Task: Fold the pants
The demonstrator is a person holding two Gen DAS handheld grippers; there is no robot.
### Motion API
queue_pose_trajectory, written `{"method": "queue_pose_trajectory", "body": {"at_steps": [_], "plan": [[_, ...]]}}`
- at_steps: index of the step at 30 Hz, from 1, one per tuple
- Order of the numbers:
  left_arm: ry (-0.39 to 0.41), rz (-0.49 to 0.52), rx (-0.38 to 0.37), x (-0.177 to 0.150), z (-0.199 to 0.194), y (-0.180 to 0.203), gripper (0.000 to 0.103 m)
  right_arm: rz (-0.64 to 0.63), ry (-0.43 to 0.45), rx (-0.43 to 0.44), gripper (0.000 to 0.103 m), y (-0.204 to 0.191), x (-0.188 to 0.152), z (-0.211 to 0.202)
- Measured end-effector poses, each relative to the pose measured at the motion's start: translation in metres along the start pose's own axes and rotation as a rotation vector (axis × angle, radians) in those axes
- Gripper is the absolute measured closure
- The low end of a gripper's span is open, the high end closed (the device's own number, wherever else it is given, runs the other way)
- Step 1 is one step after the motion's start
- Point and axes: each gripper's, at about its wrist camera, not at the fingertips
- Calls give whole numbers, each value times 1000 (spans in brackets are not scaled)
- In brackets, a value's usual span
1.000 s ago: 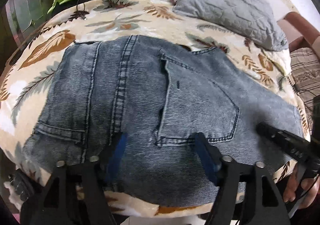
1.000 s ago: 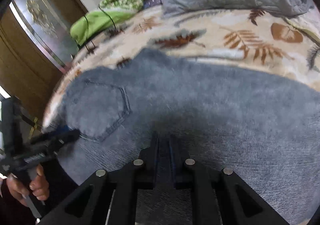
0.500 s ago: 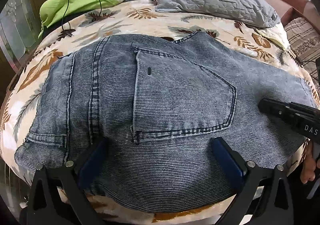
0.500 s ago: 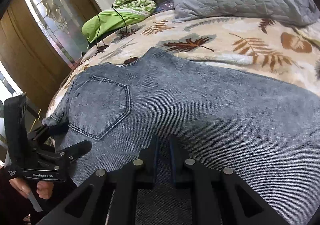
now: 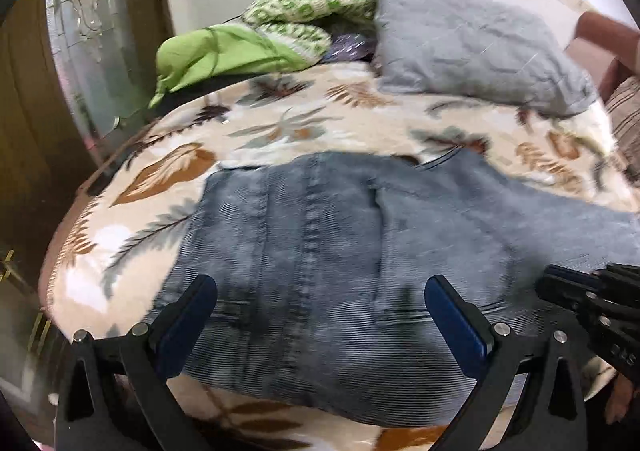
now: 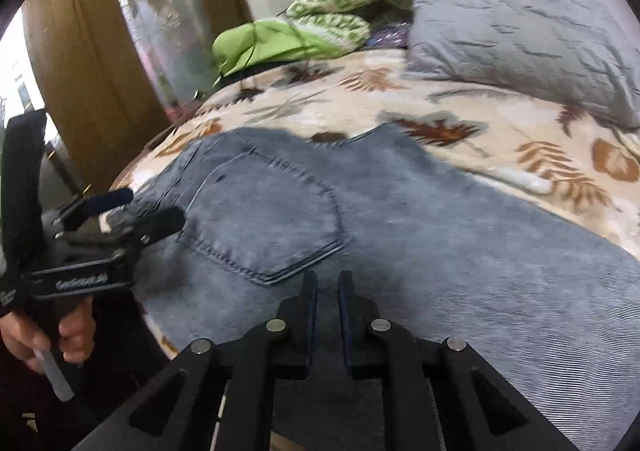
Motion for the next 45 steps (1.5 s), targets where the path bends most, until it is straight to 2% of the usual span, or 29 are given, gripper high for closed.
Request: {"method": "queue_pose_trajectory", "body": {"at_steps": [2,5,11,20,25,30,33,36,38,45], "plan": [[-36,-18,11,-2,10,-6,0,-15,-20,6,90,-8,-1,7],[-74,-74,-21,-4,22,-18,0,-45,-50,-6,90,-16,-5,18],[-62,-81,-12,-10,30,-16,0,-25,-42,31,89,-10,-7,24],[-42,-64,-1,-11,27,-14,0,-11,-46,40,89,-7,-4,19],[-28,-49,11,-11,21,-12,0,24,35,56,89,2,1,0],[3,-35,55,-8,11,-12,0,-11,62,80,89,-5,-2,-10],[26,-52,78,-6,6,-18,0,-42,39,96,89,-12,-7,-9],[-12,-66,102,-8,14,-22,0,-70,-5,114,89,-21,-13,-2],[-35,-85,93,-9,20,-25,0,-101,-51,92,89,-27,-18,9],[-26,-81,94,-9,18,-24,0,-60,-41,98,89,-19,-16,6]]}}
Point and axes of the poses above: each gripper's, at about its wrist camera, not at the fingertips, and z roughly the way its jaws point, y to its right, x to its top, and after that the axes turned 13 degrees about -x, right-handed
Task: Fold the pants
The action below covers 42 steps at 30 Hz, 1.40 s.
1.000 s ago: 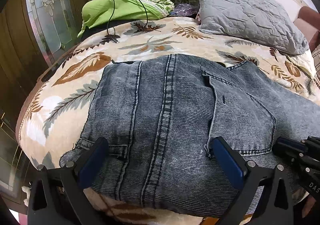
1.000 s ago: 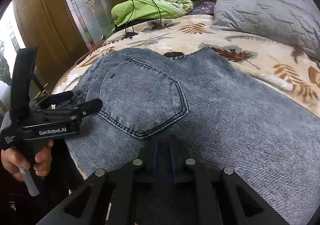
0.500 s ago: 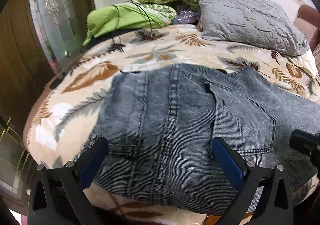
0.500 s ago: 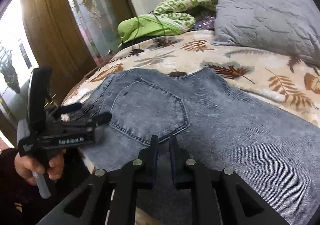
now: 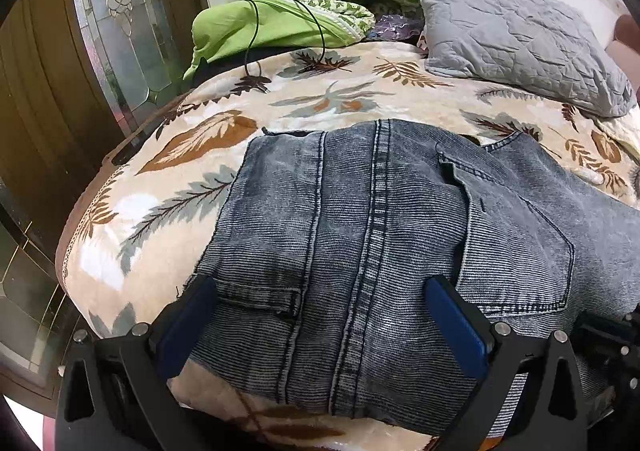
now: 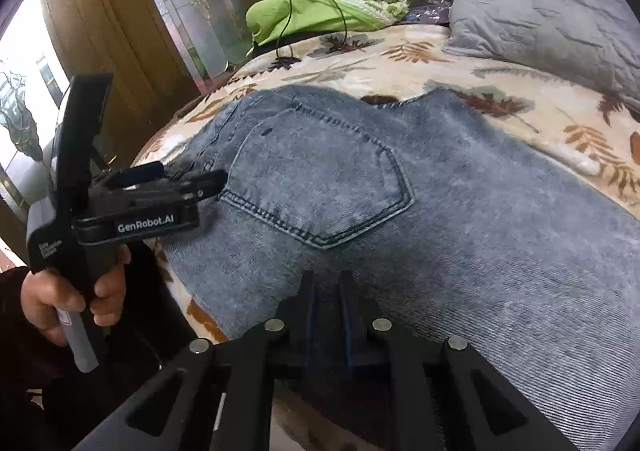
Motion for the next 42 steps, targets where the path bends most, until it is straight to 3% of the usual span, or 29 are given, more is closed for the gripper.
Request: {"method": "queue_pose_trajectory", "body": {"at_steps": [10,21,26,37,42], "plan": [[77,71,0,7,-36,14,0,144,210,-76,89,35,12,-48],[95,79,-106,16,-75,30,0,334,293,-131,89,74,2,-85],[48,72,-116,11,-62,31,0,416,228,-165,89,93,-3,-74],[-128,64,-63,-13,-8,28,0,374,-46,-216,89,90,-11,-11],[-110,62,-64,-10,-12,29,0,393,-24,-164,89,91,-6,-10]]}}
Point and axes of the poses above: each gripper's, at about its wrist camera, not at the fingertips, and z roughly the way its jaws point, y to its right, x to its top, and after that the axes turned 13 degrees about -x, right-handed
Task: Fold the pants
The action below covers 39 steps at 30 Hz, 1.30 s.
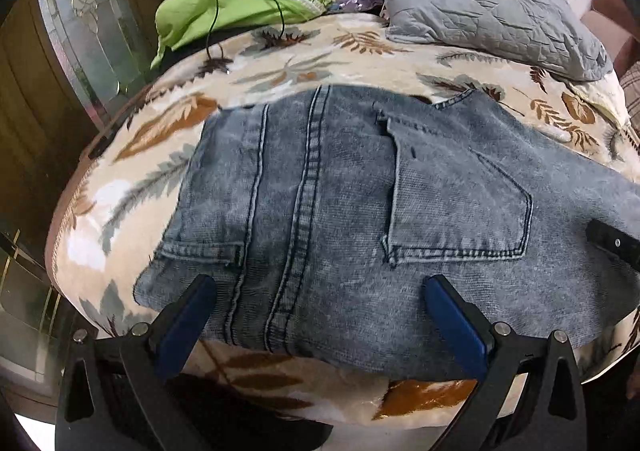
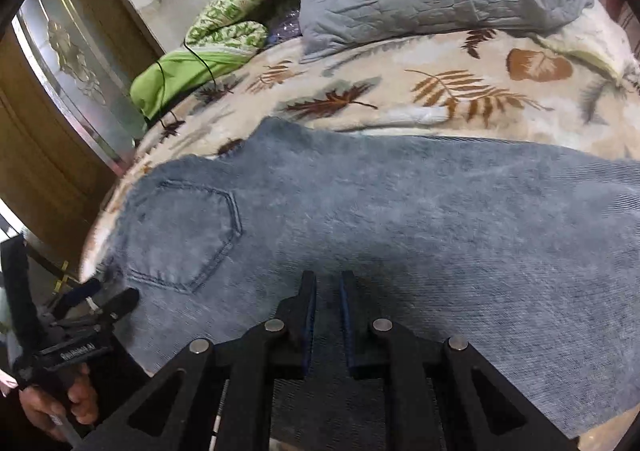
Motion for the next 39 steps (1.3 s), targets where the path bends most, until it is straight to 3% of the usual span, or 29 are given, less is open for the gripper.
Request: {"method": "queue_pose_trajectory", "body": {"at_steps": [6,9,12,13,18,25,33,39], "plan": [[65,76,-37,12,-16,24,0,39,18,112,89,-5,40,8],[80,114,-44,16,-19,30,0,-21,47,100,86,-18,66,13],[82,109,-13,23,-18,22,0,-127,6,47,58,-32,89,30],[72,88,-2,26,-14,15,0,-154,-9,42,44,-35,96,37],[33,-13,13,31,3,-16,0,-198,-46,78,43,-49,122,64],[11,-24,0,27,19,-21,0,-234,-66,128,45,-67,115,89],[26,-67,-50,24,29,-28,0,-175,-71,79,47,-53,122,118],[58,-60,-39,23,29,-25,0,-191,-36,75,47,-56,127,112]]}}
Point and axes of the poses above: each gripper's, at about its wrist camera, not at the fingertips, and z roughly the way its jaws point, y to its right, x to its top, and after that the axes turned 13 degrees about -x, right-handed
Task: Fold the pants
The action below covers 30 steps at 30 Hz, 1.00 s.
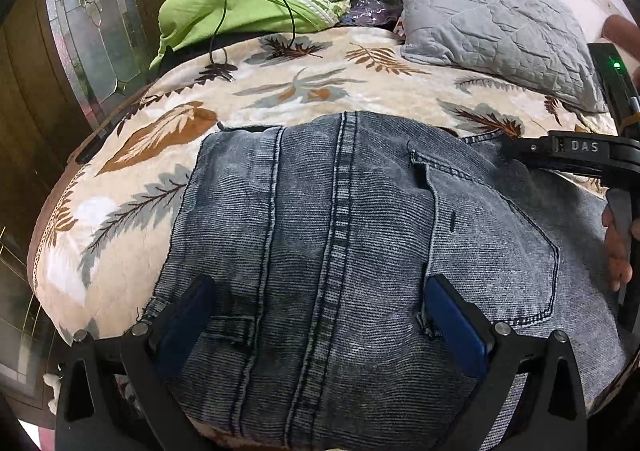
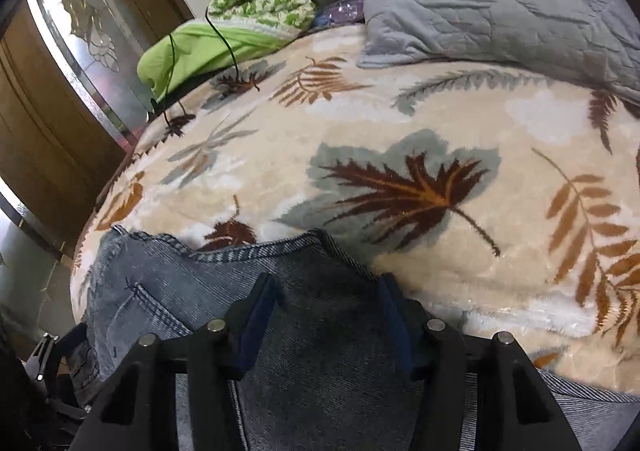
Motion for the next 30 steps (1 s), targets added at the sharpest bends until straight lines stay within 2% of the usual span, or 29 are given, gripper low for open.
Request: {"method": "queue_pose_trajectory", "body": {"at_steps": [6,10,13,16,19,21,23,30], "plan": [[31,14,15,3,-6,4,0,81,49,102,47,12,-6,-30],[110,75,0,0,-25,15,0,18,31,83,47,-1,-22,-44],[137,129,7,-3,-32,24,0,14,8,60,47,-3,-32,-50],[99,131,-15,-5,-26,24,0,30,-29,18,47,4,-41,-52],[20,107,-59,-7,-11,23,0,67,-80,-54,47,21,-50,-45],[7,113,-69,-8,-8,25,0,92,-101,-55,47,31,-52,-39],[-3,145,-59,-10,-5,31,0,90,-95,-62,47,31,-50,-37],[-29,137,-95,-10,-3,29,0,46,-75,-161,44,17,-39,-25]]}}
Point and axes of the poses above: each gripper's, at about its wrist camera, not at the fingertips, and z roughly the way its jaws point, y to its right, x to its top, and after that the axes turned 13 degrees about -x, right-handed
